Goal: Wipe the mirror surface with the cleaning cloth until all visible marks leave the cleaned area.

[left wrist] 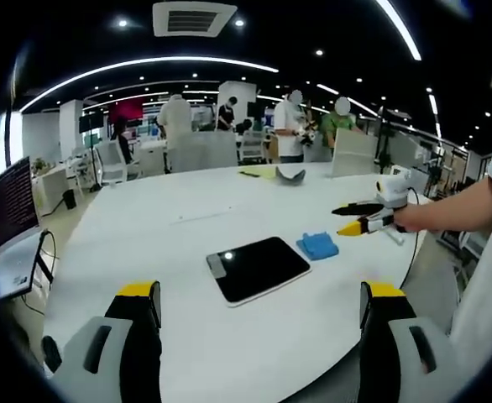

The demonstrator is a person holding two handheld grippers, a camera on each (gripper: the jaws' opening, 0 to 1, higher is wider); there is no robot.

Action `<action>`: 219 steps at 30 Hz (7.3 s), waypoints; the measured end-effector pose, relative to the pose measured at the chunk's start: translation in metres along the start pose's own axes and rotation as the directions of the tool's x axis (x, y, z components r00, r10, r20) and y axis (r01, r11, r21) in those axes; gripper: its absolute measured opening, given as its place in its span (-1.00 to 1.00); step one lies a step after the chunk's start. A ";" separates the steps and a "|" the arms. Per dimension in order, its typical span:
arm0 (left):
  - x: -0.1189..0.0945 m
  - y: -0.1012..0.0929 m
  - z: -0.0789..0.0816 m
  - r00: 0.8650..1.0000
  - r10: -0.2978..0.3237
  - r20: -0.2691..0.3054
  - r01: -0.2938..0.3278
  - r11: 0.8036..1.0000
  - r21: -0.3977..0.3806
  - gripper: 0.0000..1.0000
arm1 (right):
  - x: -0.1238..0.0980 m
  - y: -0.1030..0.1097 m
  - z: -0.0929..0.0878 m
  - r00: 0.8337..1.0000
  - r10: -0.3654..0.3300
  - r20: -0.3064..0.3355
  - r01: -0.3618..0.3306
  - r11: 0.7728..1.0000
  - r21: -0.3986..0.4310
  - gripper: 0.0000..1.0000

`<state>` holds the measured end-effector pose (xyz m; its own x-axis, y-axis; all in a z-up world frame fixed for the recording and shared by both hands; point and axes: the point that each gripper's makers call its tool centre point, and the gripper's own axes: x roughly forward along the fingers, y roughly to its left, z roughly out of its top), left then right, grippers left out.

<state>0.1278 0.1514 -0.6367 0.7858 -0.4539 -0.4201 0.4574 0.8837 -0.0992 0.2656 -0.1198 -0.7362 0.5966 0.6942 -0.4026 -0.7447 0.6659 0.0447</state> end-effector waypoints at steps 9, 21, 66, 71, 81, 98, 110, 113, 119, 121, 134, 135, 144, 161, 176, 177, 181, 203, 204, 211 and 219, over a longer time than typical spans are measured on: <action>0.011 -0.025 0.002 1.000 -0.002 0.017 0.003 1.000 -0.009 0.99 | 0.013 -0.021 -0.015 1.000 -0.005 -0.001 0.005 1.000 0.014 0.09; 0.016 -0.034 0.010 1.000 0.005 0.004 -0.005 1.000 0.027 0.99 | 0.028 -0.049 -0.031 0.999 -0.028 -0.021 0.028 0.999 0.017 -0.10; 0.037 -0.009 0.010 1.000 0.007 -0.021 -0.007 1.000 0.007 0.99 | 0.055 -0.074 -0.099 0.989 -0.059 -0.137 0.062 0.998 0.020 -0.27; 0.036 -0.006 0.014 1.000 0.019 -0.011 -0.019 1.000 0.014 0.99 | 0.055 -0.073 -0.099 0.990 -0.073 -0.119 0.075 0.997 0.006 -0.28; 0.031 -0.003 0.011 0.999 0.042 -0.027 -0.040 0.998 0.053 0.99 | 0.054 -0.071 -0.096 0.991 -0.084 -0.103 0.083 0.996 -0.009 -0.32; 0.030 0.001 0.014 0.999 0.051 -0.003 -0.051 0.998 0.042 0.99 | 0.053 -0.062 -0.098 0.990 -0.082 -0.118 0.080 0.997 -0.022 -0.92; 0.034 0.001 0.015 0.999 0.034 -0.005 -0.034 0.998 0.061 0.99 | 0.052 -0.065 -0.098 0.987 -0.119 -0.108 0.125 0.991 0.054 -0.94; 0.034 0.000 0.015 1.000 0.030 -0.002 -0.030 0.998 0.056 0.99 | 0.051 -0.067 -0.096 0.985 -0.137 -0.108 0.145 0.986 0.076 -0.94; 0.031 -0.001 0.015 1.000 0.028 -0.001 -0.028 0.997 0.065 0.99 | 0.042 -0.076 -0.077 0.984 -0.164 -0.075 0.172 0.978 0.118 -0.94; 0.031 -0.001 0.015 1.000 0.027 0.000 -0.027 0.997 0.068 0.99 | 0.037 -0.073 -0.067 0.985 -0.158 -0.062 0.165 0.979 0.122 -0.94; 0.032 0.012 0.019 1.000 0.025 0.008 -0.025 0.997 0.071 0.99 | 0.006 -0.062 -0.025 0.983 -0.186 0.005 0.183 0.971 0.156 -0.94; 0.032 0.012 0.020 1.000 0.025 0.012 -0.026 0.997 0.074 0.99 | 0.004 -0.061 -0.022 0.982 -0.188 0.009 0.184 0.970 0.159 -0.94; 0.034 0.013 0.023 1.000 0.017 0.016 -0.018 0.997 0.082 0.99 | -0.005 -0.046 0.012 0.983 -0.174 0.058 0.163 0.975 0.153 -0.94; 0.027 0.019 0.041 0.999 -0.010 0.052 0.004 0.993 0.115 0.96 | 0.018 -0.005 0.068 0.990 -0.124 0.070 0.116 0.988 0.104 -0.94; 0.023 0.027 0.028 0.996 -0.050 0.069 0.043 0.993 0.108 0.98 | 0.056 0.020 0.090 0.994 -0.092 0.049 0.086 0.990 0.116 -0.94; 0.021 0.031 0.028 0.996 -0.045 0.074 0.037 0.994 0.107 0.98 | 0.059 0.023 0.091 0.995 -0.092 0.046 0.086 0.990 0.109 -0.94; 0.014 0.039 0.027 0.996 -0.041 0.082 0.032 0.994 0.105 0.98 | 0.072 0.035 0.094 0.996 -0.075 0.041 0.070 0.992 0.108 -0.94; 0.006 0.066 0.014 0.994 -0.059 0.094 0.052 0.996 0.074 0.96 | 0.107 0.070 0.097 0.998 -0.061 0.020 0.059 0.994 0.096 -0.94; 0.006 0.067 0.014 0.994 -0.062 0.095 0.055 0.996 0.073 0.96 | 0.108 0.071 0.097 0.998 -0.061 0.019 0.059 0.994 0.094 -0.94; 0.012 0.070 0.014 0.992 -0.073 0.103 0.067 0.995 0.068 0.95 | 0.127 0.071 0.101 0.999 -0.049 -0.004 0.049 0.994 0.094 -0.94; 0.012 0.079 0.011 0.991 -0.065 0.119 0.063 0.998 0.021 0.95 | 0.153 0.076 0.105 1.000 -0.017 -0.026 0.018 0.999 0.040 -0.94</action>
<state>0.1779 0.2144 -0.6399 0.7984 -0.5209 -0.3021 0.5147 0.8507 -0.1067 0.3318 0.0662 -0.6986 0.6010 0.6757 -0.4269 -0.7214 0.6886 0.0743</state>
